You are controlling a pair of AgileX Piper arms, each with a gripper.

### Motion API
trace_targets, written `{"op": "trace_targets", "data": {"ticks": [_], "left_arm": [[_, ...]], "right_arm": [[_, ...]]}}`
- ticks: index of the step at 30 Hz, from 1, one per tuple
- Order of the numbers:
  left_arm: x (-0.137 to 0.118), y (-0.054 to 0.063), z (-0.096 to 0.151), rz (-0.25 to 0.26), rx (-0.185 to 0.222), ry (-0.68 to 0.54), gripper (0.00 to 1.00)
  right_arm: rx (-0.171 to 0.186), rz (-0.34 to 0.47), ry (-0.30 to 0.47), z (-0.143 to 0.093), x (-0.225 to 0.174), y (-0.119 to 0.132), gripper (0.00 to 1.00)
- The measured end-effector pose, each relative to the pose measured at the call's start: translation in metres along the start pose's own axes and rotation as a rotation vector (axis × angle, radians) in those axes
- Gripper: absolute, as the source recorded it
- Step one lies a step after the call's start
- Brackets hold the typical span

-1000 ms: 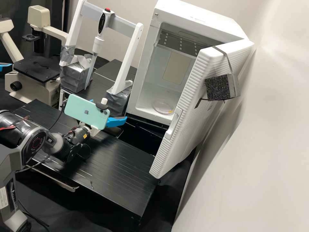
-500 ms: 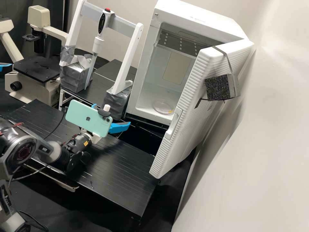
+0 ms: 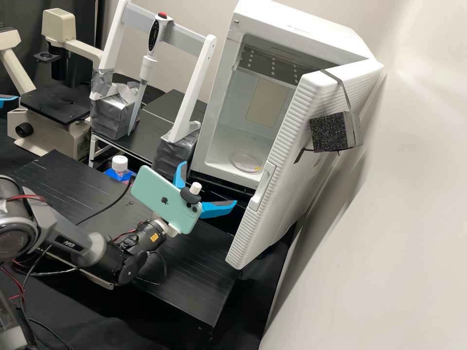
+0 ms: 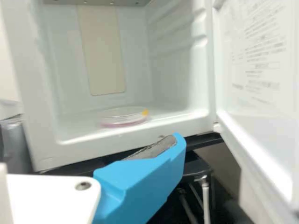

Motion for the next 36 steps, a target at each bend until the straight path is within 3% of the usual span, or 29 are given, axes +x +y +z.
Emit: {"op": "trace_targets", "data": {"ticks": [5,9,20,32,36], "left_arm": [[0.0,0.0,0.0,0.0,0.0,0.0,1.0],[0.0,0.0,0.0,0.0,0.0,0.0,1.0],[0.0,0.0,0.0,0.0,0.0,0.0,1.0],[0.0,0.0,0.0,0.0,0.0,0.0,1.0],[0.0,0.0,0.0,0.0,0.0,0.0,1.0]], "right_arm": [[-0.014,0.009,-0.011,0.001,0.031,0.011,1.0],[-0.002,0.016,-0.03,-0.003,0.06,0.015,1.0],[-0.001,-0.073,-0.064,-0.018,0.134,-0.004,1.0],[-0.007,-0.119,-0.145,-0.01,0.176,-0.015,1.0],[-0.028,-0.12,-0.155,-0.007,0.185,-0.015,1.0]]}}
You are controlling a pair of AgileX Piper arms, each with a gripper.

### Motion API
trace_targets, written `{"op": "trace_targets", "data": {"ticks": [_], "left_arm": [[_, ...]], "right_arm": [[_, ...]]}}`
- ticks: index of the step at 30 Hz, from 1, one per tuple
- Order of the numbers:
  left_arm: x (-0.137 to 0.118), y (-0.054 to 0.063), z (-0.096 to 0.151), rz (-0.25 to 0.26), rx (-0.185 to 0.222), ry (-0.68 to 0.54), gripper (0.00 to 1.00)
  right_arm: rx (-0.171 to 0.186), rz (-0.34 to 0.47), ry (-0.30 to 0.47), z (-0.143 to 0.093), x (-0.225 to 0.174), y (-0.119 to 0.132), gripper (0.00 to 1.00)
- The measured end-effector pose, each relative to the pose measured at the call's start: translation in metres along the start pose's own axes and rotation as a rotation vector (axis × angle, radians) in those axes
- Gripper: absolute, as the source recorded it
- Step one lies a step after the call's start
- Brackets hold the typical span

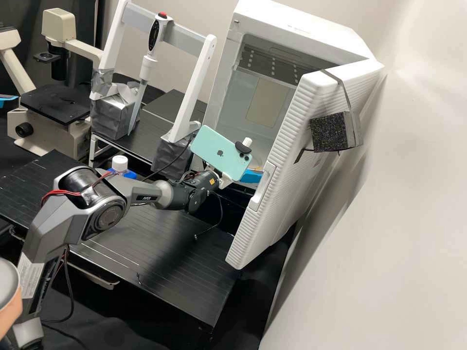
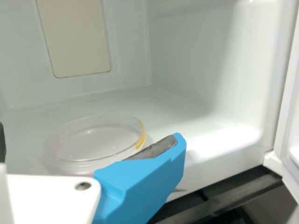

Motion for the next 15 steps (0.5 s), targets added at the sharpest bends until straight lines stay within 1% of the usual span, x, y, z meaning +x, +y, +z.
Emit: {"op": "trace_targets", "data": {"ticks": [5,8,12,15], "left_arm": [[0.0,0.0,0.0,0.0,0.0,0.0,1.0],[0.0,0.0,0.0,0.0,0.0,0.0,1.0],[0.0,0.0,0.0,0.0,0.0,0.0,1.0],[0.0,0.0,0.0,0.0,0.0,0.0,1.0]], "right_arm": [[-0.006,0.0,0.003,-0.001,0.008,0.002,1.0],[-0.012,-0.018,-0.002,0.0,0.012,0.0,1.0],[-0.017,-0.047,0.019,-0.001,0.018,-0.002,1.0],[-0.014,-0.062,0.029,-0.002,0.021,-0.003,1.0]]}}
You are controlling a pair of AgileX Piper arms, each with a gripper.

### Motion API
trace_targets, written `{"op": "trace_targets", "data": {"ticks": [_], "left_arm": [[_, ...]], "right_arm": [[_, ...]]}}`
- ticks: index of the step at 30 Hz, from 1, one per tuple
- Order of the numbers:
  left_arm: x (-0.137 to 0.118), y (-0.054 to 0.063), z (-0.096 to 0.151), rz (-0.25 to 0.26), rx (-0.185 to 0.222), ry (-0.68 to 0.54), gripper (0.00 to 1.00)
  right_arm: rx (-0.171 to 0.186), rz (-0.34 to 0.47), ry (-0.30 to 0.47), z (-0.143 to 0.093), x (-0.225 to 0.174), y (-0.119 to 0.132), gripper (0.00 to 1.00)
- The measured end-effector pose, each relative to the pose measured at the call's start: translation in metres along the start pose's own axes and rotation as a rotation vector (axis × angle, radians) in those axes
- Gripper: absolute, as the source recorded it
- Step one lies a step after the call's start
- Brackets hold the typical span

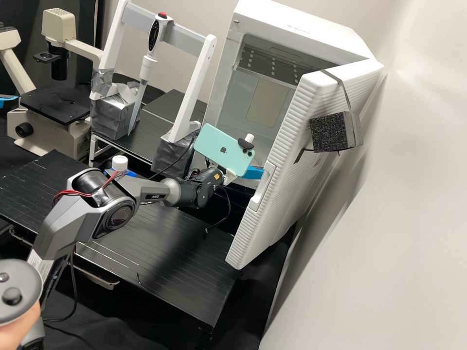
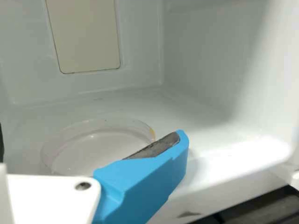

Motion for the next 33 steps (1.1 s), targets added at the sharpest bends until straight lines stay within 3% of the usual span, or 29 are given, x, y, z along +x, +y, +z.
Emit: {"op": "trace_targets", "data": {"ticks": [1,5,33], "left_arm": [[0.0,0.0,0.0,0.0,0.0,0.0,1.0],[0.0,0.0,0.0,0.0,0.0,0.0,1.0],[0.0,0.0,0.0,0.0,0.0,0.0,1.0]], "right_arm": [[0.003,-0.004,0.001,-0.0005,0.0009,0.0002,0.0],[-0.013,-0.021,-0.005,-0.0003,0.003,-0.0004,0.0],[-0.007,-0.04,-0.044,0.0087,0.0057,-0.0061,0.0]]}}
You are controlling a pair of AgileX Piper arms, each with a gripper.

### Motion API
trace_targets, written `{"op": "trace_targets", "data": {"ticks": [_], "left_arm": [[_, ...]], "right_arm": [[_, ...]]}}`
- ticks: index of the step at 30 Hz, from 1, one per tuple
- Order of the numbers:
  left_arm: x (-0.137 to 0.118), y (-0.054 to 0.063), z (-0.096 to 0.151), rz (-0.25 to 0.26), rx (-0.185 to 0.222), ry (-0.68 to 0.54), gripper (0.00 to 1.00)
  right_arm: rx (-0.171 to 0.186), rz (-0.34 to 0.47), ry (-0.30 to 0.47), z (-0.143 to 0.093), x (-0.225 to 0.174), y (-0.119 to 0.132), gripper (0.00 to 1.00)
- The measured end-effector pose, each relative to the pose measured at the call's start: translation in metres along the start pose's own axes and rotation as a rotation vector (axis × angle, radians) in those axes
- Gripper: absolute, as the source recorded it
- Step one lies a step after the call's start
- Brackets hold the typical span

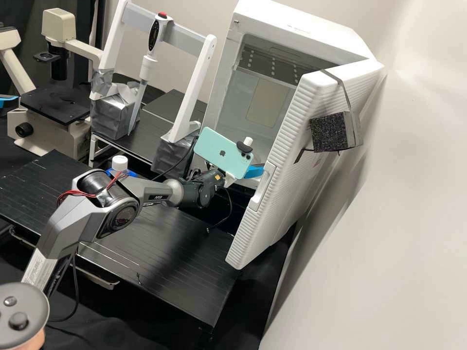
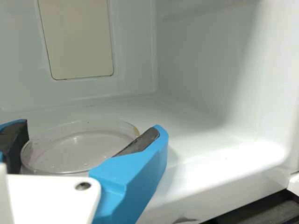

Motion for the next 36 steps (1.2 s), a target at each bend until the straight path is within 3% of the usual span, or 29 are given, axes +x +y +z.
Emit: {"op": "trace_targets", "data": {"ticks": [22,36], "left_arm": [[0.0,0.0,0.0,0.0,0.0,0.0,1.0],[0.0,0.0,0.0,0.0,0.0,0.0,1.0]], "right_arm": [[0.005,-0.001,0.0,0.003,0.0,0.0,0.0],[-0.028,0.033,-0.029,-0.014,0.002,0.022,0.0]]}}
